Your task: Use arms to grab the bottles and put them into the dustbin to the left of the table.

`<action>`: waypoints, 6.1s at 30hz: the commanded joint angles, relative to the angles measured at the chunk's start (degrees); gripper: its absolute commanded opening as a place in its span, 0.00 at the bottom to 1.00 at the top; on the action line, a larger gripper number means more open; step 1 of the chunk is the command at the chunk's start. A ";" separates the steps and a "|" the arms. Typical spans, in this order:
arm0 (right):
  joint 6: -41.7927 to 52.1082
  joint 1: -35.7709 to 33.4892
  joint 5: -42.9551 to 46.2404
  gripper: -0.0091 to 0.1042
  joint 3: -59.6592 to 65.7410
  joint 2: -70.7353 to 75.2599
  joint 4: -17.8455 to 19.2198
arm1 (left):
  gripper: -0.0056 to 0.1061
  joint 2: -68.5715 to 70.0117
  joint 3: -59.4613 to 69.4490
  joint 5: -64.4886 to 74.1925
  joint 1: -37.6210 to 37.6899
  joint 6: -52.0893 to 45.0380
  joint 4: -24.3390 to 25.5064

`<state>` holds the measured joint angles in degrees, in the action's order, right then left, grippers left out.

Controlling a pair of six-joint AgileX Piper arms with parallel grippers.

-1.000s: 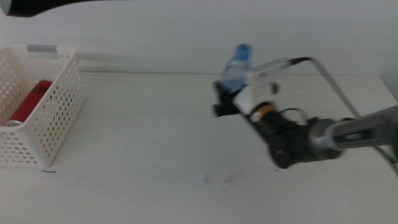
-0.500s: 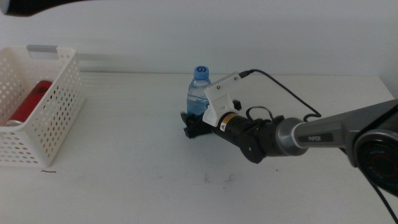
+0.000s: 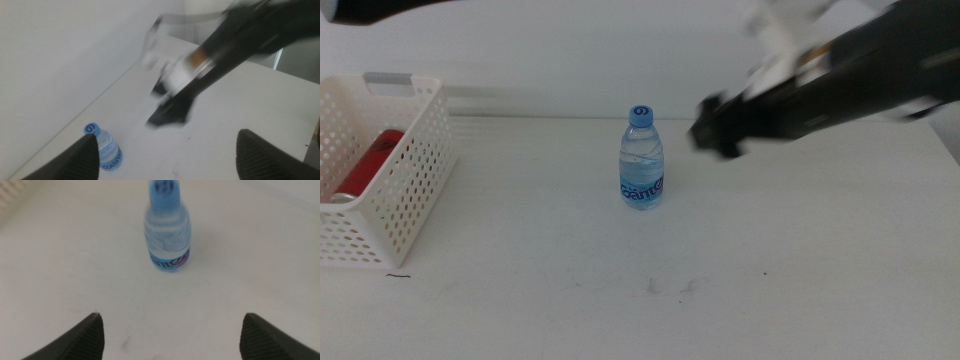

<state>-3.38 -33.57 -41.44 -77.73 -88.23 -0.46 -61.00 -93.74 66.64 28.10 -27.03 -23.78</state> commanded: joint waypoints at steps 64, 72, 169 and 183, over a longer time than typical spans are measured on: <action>-1.82 0.56 -10.93 0.85 0.07 21.00 3.26 | 0.89 -50.12 57.74 -128.85 5.54 24.39 14.09; -1.82 0.56 -10.93 0.85 0.07 21.00 3.26 | 0.89 -53.76 51.43 -122.90 2.66 25.97 18.46; -1.93 0.56 -10.93 0.85 0.07 21.00 3.27 | 0.07 -47.46 3.79 -11.96 -44.06 6.93 11.79; -1.93 0.56 -10.93 0.85 0.07 21.00 3.27 | 0.89 -47.18 3.17 -13.36 -42.01 5.24 12.60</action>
<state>-5.48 -33.35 -52.56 -77.86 -67.62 2.41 -109.90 -90.13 52.07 -14.95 -22.47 -10.64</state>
